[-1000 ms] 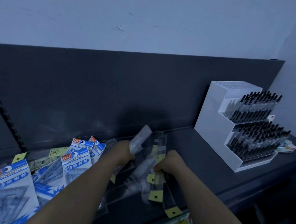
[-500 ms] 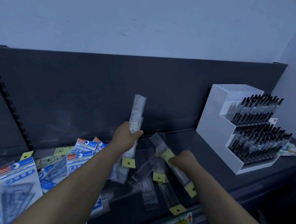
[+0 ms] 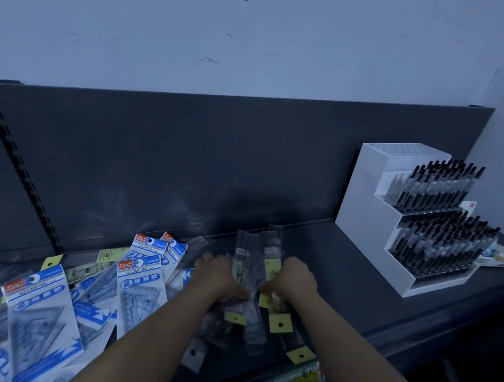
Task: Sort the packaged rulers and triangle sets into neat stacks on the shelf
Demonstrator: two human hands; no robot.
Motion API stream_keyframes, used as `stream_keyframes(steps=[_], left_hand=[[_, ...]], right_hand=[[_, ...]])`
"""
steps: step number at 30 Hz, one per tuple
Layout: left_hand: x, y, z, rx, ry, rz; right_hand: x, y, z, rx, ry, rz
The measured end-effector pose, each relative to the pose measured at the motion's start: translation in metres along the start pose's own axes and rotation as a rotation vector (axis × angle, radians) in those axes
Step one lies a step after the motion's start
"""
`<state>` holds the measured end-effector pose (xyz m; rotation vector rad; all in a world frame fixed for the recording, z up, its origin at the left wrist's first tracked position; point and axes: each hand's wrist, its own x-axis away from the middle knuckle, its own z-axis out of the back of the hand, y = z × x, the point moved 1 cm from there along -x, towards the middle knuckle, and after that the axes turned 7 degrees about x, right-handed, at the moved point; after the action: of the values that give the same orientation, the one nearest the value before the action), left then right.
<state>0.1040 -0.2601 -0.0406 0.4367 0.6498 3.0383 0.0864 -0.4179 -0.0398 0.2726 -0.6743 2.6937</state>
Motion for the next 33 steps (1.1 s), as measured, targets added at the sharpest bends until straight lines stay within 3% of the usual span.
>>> stream_keyframes(steps=[6,10,15,19,28,33], left_hand=[[-0.006,-0.002,-0.001,-0.044,-0.025,0.02],[-0.007,-0.001,-0.004,0.087,-0.047,-0.013],[-0.004,0.011,-0.007,0.351,0.03,-0.111],[-0.003,0.026,-0.002,0.474,0.054,-0.202],[0.003,0.037,0.02,0.827,0.002,-0.161],[0.025,0.025,0.024,0.916,0.028,-0.152]], right_hand=[[-0.005,0.0,0.001,-0.025,-0.138,-0.054],[-0.008,0.007,-0.003,-0.101,-0.151,-0.058],[-0.007,0.022,0.004,-0.527,-0.143,-0.097],[0.003,0.03,0.014,-0.788,-0.12,-0.022],[0.023,0.034,0.047,-0.942,-0.045,0.091],[0.034,0.017,0.041,-0.842,-0.093,0.195]])
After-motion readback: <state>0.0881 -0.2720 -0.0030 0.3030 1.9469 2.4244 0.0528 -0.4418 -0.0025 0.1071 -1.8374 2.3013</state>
